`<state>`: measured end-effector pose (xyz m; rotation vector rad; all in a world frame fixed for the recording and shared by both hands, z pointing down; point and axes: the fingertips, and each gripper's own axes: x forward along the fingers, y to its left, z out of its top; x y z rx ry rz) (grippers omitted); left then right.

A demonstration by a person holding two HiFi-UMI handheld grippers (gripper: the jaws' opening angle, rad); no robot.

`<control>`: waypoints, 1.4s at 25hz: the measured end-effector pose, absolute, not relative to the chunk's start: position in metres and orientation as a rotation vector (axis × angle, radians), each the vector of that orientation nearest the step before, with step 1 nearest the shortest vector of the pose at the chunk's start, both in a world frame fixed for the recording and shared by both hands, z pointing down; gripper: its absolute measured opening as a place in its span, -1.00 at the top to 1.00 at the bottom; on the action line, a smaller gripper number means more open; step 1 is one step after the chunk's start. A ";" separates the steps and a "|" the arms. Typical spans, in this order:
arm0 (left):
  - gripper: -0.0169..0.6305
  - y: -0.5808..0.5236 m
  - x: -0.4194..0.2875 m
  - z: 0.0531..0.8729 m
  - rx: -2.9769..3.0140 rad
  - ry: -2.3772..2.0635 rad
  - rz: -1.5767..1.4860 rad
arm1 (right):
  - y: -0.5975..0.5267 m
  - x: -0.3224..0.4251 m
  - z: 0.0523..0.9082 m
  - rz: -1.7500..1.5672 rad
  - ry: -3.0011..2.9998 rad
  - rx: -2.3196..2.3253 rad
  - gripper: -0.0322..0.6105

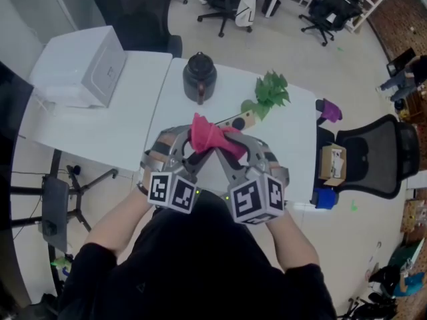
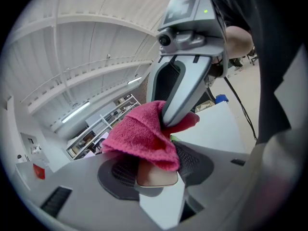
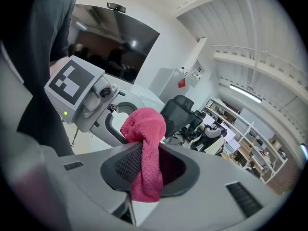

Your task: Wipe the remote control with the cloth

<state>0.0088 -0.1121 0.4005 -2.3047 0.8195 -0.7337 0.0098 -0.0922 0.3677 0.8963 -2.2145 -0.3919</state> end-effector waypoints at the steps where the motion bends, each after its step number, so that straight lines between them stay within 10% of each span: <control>1: 0.30 -0.111 0.008 0.400 -2.303 0.817 -0.731 | -0.095 0.016 0.367 -0.387 -2.209 0.917 0.61; 14: 0.30 -0.107 0.002 0.405 -2.318 0.819 -0.732 | -0.131 0.111 0.351 -0.257 -2.098 1.249 0.61; 35: 0.30 -0.104 0.003 0.399 -2.321 0.834 -0.696 | -0.090 0.016 0.362 -0.338 -2.267 0.938 0.61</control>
